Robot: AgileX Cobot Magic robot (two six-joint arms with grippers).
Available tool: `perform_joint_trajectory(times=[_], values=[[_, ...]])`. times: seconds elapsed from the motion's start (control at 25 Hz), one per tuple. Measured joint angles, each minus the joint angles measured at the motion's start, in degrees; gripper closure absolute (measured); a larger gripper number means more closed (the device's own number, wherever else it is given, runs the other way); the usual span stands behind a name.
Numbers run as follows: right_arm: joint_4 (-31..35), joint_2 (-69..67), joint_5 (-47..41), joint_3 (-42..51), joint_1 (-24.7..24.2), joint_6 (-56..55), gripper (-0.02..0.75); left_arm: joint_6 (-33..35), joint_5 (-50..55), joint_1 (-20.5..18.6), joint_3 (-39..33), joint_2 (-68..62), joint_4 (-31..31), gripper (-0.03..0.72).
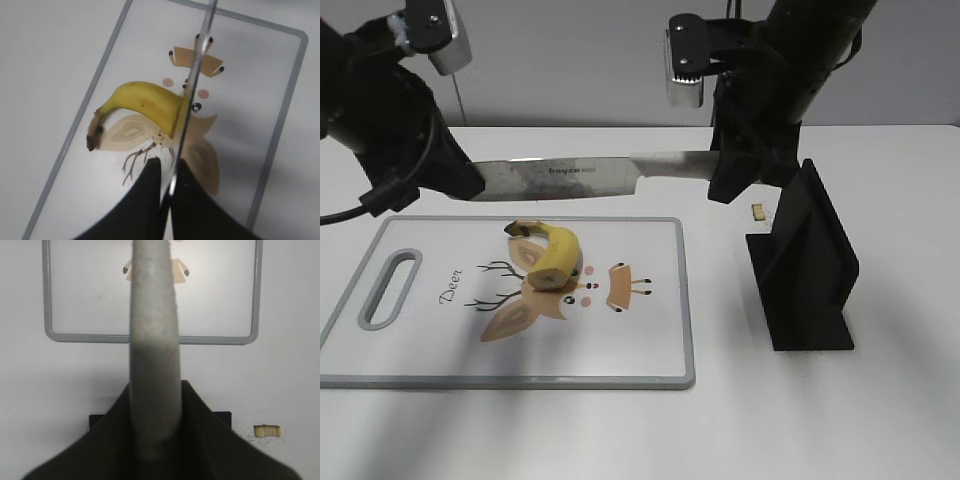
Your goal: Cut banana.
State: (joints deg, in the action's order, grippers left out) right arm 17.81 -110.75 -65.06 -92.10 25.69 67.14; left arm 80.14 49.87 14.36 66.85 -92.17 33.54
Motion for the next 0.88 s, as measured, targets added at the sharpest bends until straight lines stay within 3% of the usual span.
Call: perform_joint_trajectory(times=[0.88], values=[[-0.87, -8.65, 3.22, -1.84, 0.21, -1.18, 0.554, 0.52, -6.07, 0.35, -1.02, -8.67, -4.14, 0.677]])
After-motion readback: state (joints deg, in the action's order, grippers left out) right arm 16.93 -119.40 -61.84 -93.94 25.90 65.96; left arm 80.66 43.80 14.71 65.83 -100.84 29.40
